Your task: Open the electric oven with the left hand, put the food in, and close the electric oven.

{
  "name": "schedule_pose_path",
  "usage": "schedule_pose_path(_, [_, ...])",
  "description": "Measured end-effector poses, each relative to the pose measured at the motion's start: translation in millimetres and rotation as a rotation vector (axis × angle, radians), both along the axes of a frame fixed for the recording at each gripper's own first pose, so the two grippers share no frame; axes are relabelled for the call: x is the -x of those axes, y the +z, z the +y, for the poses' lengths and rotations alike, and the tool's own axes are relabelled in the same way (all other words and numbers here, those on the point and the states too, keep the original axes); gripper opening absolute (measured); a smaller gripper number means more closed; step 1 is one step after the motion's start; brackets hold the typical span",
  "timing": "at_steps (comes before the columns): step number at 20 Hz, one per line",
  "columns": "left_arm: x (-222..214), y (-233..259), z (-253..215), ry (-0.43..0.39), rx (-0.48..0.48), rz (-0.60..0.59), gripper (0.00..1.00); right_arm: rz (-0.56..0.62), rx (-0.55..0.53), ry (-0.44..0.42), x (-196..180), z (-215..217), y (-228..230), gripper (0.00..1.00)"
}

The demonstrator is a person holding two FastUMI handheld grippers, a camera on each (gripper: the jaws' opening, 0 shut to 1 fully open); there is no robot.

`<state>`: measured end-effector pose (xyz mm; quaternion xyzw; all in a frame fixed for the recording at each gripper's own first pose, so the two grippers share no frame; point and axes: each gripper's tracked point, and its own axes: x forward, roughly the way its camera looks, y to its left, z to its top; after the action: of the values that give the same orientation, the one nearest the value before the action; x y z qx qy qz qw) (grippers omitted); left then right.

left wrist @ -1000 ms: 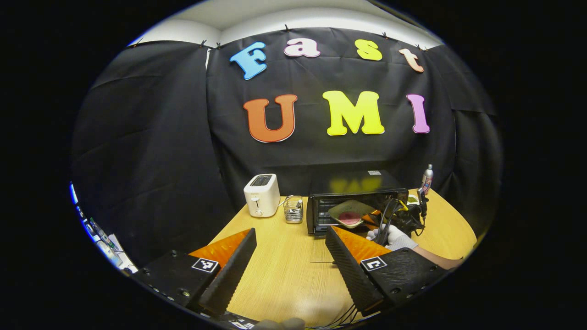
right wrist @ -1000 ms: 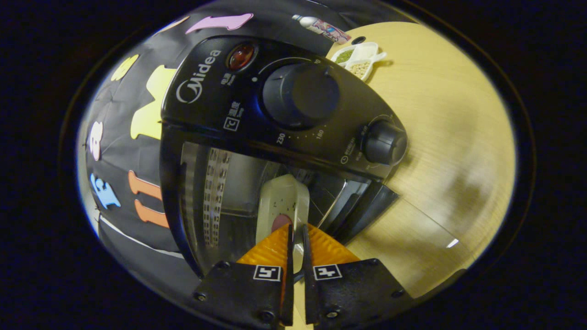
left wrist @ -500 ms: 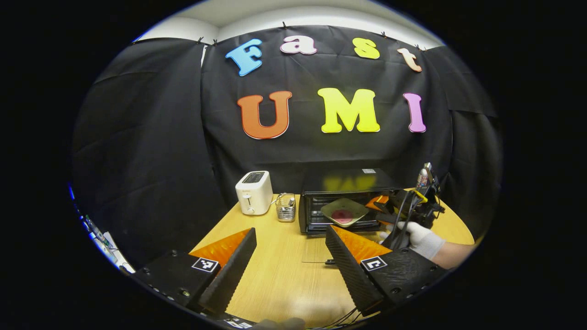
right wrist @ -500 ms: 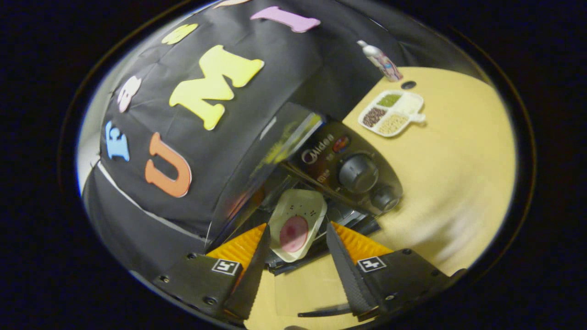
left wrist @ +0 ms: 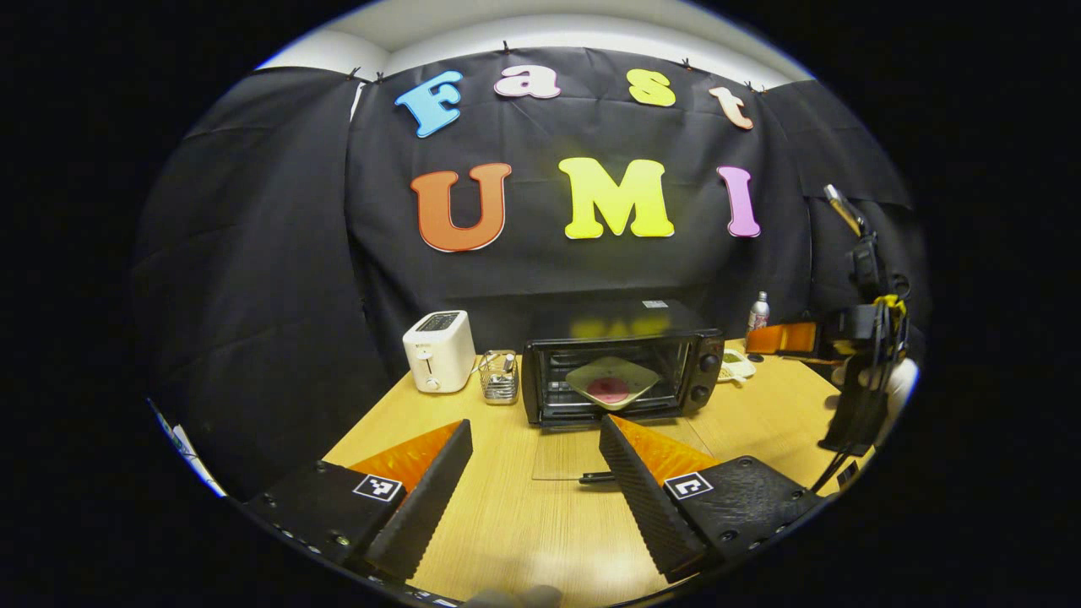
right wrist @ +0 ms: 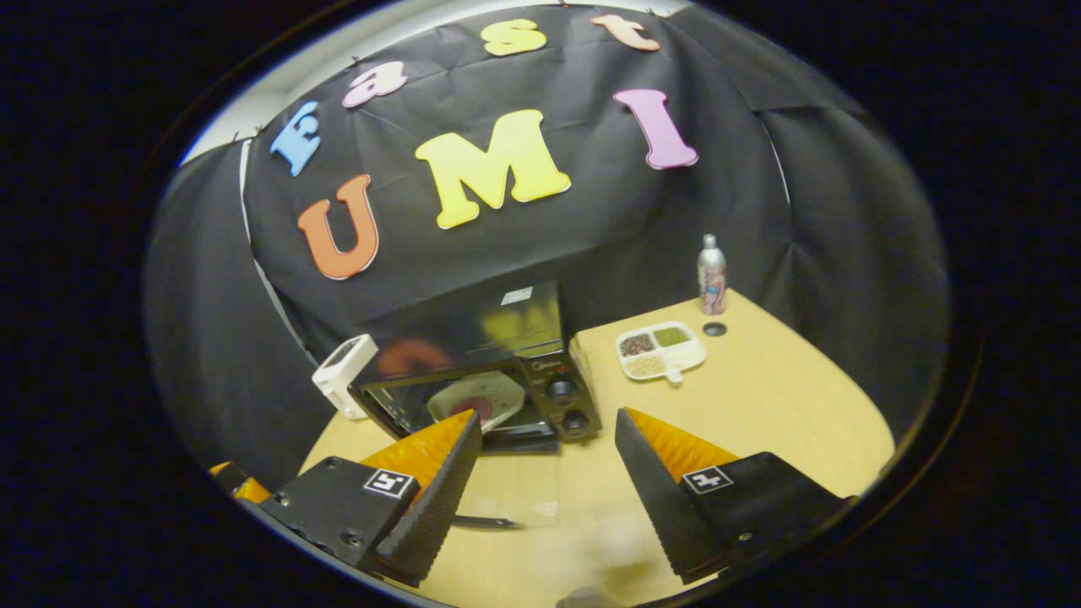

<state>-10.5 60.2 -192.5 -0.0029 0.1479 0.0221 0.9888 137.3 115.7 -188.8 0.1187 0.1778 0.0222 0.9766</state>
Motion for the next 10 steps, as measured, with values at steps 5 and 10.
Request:
schedule_pose_path(5, [7,-58,-38,-0.095,0.030,0.070,0.97,-0.035,0.195,-0.059,68,-47,13,1.00])
schedule_pose_path(10, [-3,-116,-69,-0.115,0.066,0.177,0.96,-0.002,0.260,-0.084,115,-83,11,0.96])
